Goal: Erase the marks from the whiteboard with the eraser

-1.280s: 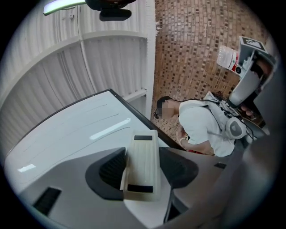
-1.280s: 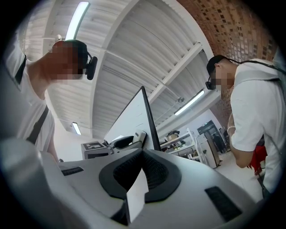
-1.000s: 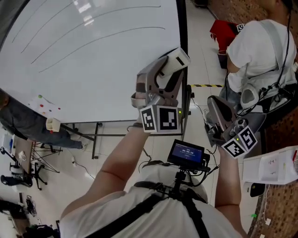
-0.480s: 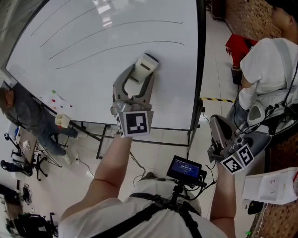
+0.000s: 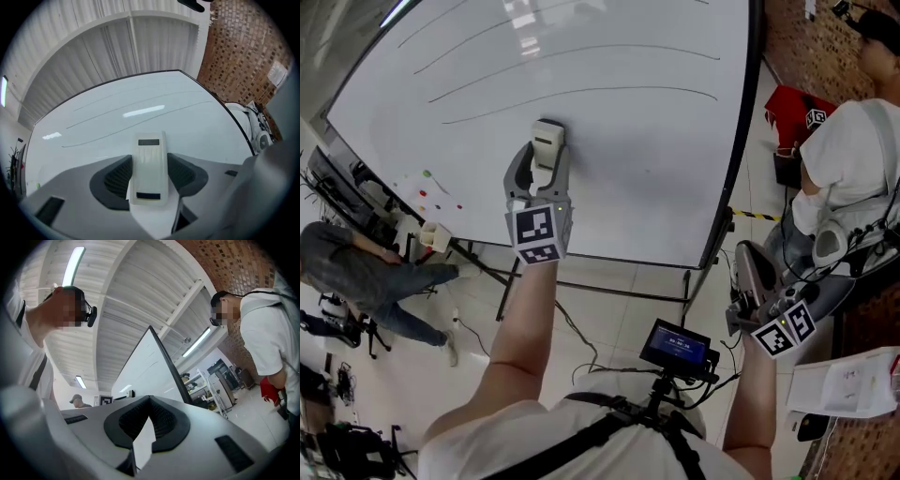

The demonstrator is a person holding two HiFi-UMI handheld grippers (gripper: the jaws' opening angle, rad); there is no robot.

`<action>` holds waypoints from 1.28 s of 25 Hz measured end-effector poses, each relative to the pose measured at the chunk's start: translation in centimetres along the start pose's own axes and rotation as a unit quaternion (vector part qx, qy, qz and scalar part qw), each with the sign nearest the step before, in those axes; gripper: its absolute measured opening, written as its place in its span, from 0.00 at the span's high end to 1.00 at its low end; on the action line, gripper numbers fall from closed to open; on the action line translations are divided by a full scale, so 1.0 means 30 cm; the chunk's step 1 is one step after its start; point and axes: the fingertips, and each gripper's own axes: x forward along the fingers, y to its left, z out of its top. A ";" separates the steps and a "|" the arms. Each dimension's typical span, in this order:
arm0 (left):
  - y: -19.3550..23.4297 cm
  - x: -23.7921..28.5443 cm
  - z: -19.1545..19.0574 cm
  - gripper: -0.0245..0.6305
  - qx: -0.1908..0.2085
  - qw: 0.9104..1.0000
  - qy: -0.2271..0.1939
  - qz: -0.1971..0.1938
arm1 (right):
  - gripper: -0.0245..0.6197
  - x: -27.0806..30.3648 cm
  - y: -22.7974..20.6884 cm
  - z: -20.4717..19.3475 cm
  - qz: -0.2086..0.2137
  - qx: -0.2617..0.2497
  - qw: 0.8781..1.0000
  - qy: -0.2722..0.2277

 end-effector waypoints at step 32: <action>0.315 -1.193 -0.684 0.57 -0.215 0.936 0.130 -0.248 | 0.95 0.321 1.055 -0.914 0.126 0.049 0.968 0.214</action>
